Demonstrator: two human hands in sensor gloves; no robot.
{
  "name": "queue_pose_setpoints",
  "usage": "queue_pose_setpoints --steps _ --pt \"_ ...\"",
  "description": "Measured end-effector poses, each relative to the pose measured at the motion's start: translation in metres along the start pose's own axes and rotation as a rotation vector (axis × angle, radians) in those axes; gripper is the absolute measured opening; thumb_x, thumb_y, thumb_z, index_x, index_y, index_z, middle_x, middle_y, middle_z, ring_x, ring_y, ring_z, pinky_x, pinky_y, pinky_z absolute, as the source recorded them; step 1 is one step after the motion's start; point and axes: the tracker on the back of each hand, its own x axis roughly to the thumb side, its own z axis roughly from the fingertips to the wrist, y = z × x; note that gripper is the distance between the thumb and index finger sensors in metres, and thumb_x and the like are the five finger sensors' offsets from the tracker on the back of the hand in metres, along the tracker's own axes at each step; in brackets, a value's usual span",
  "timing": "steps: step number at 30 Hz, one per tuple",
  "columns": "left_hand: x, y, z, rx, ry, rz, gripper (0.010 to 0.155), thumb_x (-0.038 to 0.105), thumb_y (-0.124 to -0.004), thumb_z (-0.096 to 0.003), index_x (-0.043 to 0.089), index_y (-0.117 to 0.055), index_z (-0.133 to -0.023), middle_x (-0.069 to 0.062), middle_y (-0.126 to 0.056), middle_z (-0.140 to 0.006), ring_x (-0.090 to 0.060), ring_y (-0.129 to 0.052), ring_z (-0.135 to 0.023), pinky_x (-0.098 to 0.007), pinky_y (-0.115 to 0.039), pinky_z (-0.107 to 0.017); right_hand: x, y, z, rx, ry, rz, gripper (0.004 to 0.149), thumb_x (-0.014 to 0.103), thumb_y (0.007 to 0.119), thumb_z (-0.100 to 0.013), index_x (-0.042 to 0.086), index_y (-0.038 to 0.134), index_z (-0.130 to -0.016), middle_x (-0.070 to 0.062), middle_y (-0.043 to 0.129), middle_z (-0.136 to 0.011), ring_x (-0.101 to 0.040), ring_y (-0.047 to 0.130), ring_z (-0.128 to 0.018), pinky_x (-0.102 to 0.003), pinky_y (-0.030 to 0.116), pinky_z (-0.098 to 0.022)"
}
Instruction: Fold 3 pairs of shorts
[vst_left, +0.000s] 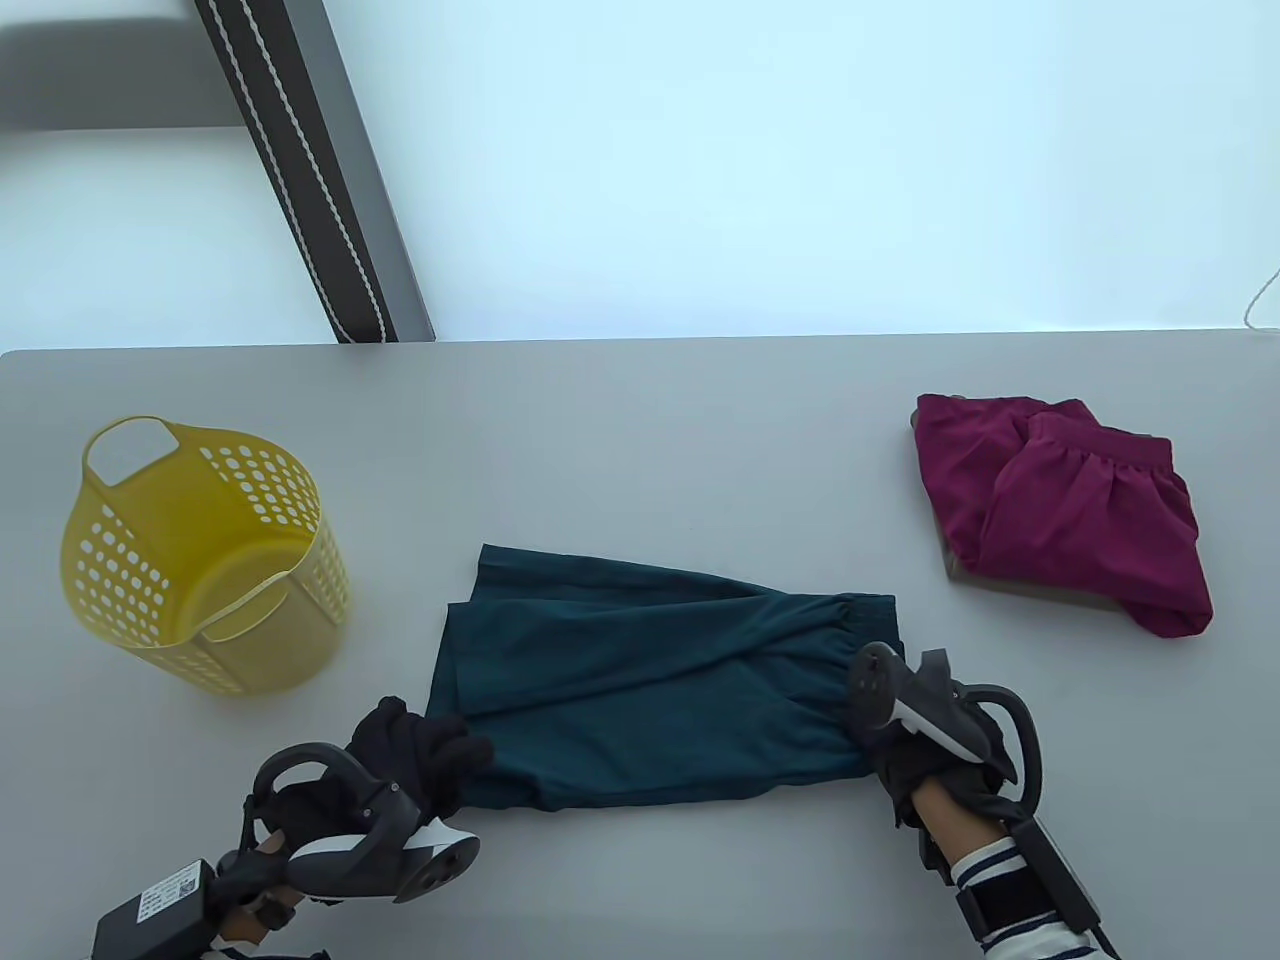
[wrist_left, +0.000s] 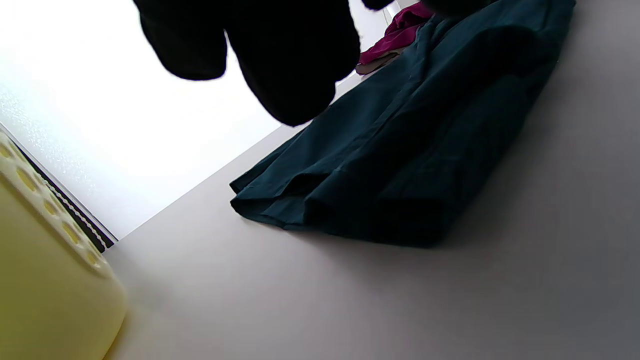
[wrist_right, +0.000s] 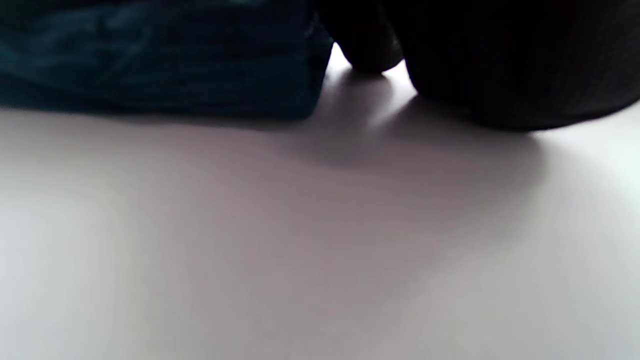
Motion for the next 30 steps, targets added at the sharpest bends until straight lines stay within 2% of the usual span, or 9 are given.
queue_pose_setpoints --steps 5,10,16,19,21,25,26,28,30 --pt "-0.004 -0.002 0.0 -0.017 0.015 0.011 0.06 0.048 -0.056 -0.0478 0.026 -0.036 -0.1 -0.001 -0.074 -0.1 -0.014 -0.095 -0.078 -0.049 -0.077 -0.069 0.007 -0.006 0.001 -0.017 0.076 -0.038 0.083 0.049 0.063 -0.048 -0.024 0.058 -0.087 -0.048 0.082 -0.062 -0.058 0.097 -0.041 -0.057 0.087 -0.025" --pt "-0.004 0.0 0.0 -0.022 0.018 -0.005 0.061 0.048 -0.056 -0.0477 0.025 -0.036 -0.1 -0.001 -0.074 -0.1 -0.014 -0.095 -0.078 -0.049 -0.077 -0.069 -0.007 -0.007 0.0 -0.067 0.154 -0.08 0.076 0.044 0.072 -0.043 -0.017 0.057 -0.086 -0.032 0.09 -0.052 -0.037 0.106 -0.029 -0.045 0.092 -0.02" --pt "-0.003 -0.002 0.0 -0.037 0.01 -0.004 0.061 0.048 -0.057 -0.0475 0.026 -0.036 -0.101 -0.001 -0.074 -0.1 -0.014 -0.095 -0.078 -0.049 -0.077 -0.069 -0.029 -0.002 0.001 -0.098 0.222 -0.428 0.075 0.038 0.081 -0.038 -0.009 0.053 -0.088 -0.027 0.084 -0.053 -0.023 0.096 -0.025 -0.041 0.086 -0.02" --pt "-0.001 -0.003 0.0 -0.045 -0.013 -0.001 0.062 0.049 -0.057 -0.0474 0.026 -0.037 -0.101 -0.002 -0.074 -0.1 -0.014 -0.096 -0.078 -0.049 -0.077 -0.069 -0.031 -0.022 0.012 -0.239 0.222 -0.382 0.071 0.035 0.084 -0.037 -0.006 0.057 -0.088 -0.023 0.087 -0.051 -0.021 0.096 -0.022 -0.041 0.086 -0.019" --pt "0.0 -0.001 0.0 -0.036 -0.017 -0.004 0.062 0.049 -0.057 -0.0473 0.025 -0.037 -0.101 -0.001 -0.074 -0.1 -0.014 -0.096 -0.078 -0.049 -0.077 -0.069 -0.034 -0.046 0.024 -0.39 0.224 -0.357 0.069 0.035 0.085 -0.038 -0.004 0.059 -0.088 -0.022 0.087 -0.052 -0.022 0.096 -0.023 -0.041 0.086 -0.021" --pt "0.001 0.004 0.001 -0.001 -0.014 -0.012 0.061 0.049 -0.057 -0.0474 0.026 -0.037 -0.101 -0.001 -0.074 -0.1 -0.015 -0.096 -0.078 -0.049 -0.077 -0.069 -0.034 -0.09 0.046 -0.587 0.248 -0.307 0.065 0.031 0.085 -0.04 -0.001 0.06 -0.09 -0.024 0.085 -0.058 -0.026 0.097 -0.031 -0.045 0.084 -0.027" --pt "0.002 0.004 0.001 0.001 -0.019 -0.012 0.061 0.049 -0.057 -0.0471 0.027 -0.038 -0.1 -0.002 -0.074 -0.1 -0.015 -0.096 -0.078 -0.049 -0.077 -0.069 -0.033 -0.093 0.047 -0.604 0.25 -0.29 0.063 0.03 0.085 -0.04 -0.001 0.061 -0.09 -0.024 0.086 -0.058 -0.027 0.097 -0.031 -0.045 0.084 -0.027" --pt "0.004 0.004 0.001 0.001 -0.037 -0.014 0.061 0.05 -0.057 -0.0469 0.028 -0.038 -0.1 -0.001 -0.074 -0.1 -0.015 -0.096 -0.078 -0.049 -0.077 -0.069 -0.018 -0.118 0.059 -0.717 0.25 -0.145 0.06 0.028 0.084 -0.041 0.0 0.063 -0.089 -0.024 0.086 -0.06 -0.029 0.098 -0.034 -0.046 0.085 -0.029" --pt "0.006 0.003 0.001 -0.002 -0.047 -0.02 0.061 0.05 -0.057 -0.0469 0.028 -0.038 -0.1 -0.001 -0.074 -0.1 -0.015 -0.096 -0.078 -0.049 -0.077 -0.069 0.002 -0.138 0.065 -0.781 0.218 -0.086 0.059 0.028 0.084 -0.041 0.0 0.064 -0.089 -0.025 0.086 -0.061 -0.029 0.099 -0.035 -0.046 0.085 -0.029"
